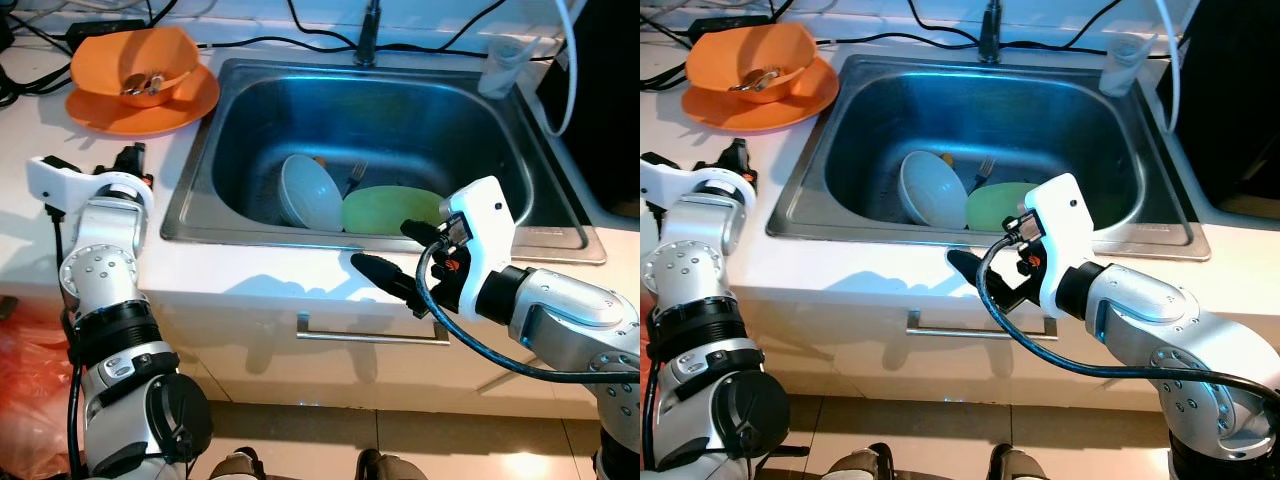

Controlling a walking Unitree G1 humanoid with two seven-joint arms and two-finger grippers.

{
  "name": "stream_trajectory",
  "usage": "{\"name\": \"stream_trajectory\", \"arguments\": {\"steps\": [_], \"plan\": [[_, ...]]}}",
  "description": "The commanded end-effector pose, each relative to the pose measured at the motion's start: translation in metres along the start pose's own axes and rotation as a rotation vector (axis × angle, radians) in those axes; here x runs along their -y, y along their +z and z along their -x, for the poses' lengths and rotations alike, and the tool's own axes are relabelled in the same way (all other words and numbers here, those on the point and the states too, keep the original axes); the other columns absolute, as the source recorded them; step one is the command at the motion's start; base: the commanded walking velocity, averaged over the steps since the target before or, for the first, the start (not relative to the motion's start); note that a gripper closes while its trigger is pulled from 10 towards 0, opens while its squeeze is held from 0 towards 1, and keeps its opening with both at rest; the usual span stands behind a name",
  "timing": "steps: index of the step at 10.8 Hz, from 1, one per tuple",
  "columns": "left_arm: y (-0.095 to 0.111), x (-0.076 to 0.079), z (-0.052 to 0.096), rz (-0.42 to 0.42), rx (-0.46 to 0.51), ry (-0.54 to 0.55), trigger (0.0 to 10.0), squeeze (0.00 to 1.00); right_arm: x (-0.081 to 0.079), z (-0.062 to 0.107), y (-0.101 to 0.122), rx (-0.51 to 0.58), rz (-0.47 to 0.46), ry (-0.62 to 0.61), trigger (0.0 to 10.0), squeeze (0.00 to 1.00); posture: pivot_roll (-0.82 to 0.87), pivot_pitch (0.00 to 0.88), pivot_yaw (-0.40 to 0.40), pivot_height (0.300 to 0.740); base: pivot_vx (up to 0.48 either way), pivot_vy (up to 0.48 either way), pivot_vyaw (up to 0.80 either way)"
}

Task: Kitchen organization

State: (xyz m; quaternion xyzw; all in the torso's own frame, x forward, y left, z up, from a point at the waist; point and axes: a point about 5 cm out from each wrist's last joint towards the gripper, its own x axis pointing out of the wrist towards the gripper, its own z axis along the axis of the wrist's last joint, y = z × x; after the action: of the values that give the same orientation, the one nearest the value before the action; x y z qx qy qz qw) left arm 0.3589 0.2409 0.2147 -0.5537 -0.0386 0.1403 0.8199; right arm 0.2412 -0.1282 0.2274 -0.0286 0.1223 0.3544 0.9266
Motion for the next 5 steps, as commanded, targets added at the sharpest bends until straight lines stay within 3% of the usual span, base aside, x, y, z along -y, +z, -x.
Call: {"name": "stream_trajectory", "arguments": {"steps": [1,5], "plan": [[-0.017,-0.028,0.002,0.01,-0.069,0.131,10.0,1.0,-0.001,0.002,0.001,0.004,0.013,-0.003,10.0,0.0,-0.09,0.175,-0.029,0.74,0.0,0.0,0.0],[-0.029,-0.02,-0.004,0.051,-0.075,0.085,10.0,1.0,-0.001,0.002,0.002,0.009,0.015,0.0,10.0,0.0,-0.1,0.178,-0.035,0.74,0.0,0.0,0.0]]}}
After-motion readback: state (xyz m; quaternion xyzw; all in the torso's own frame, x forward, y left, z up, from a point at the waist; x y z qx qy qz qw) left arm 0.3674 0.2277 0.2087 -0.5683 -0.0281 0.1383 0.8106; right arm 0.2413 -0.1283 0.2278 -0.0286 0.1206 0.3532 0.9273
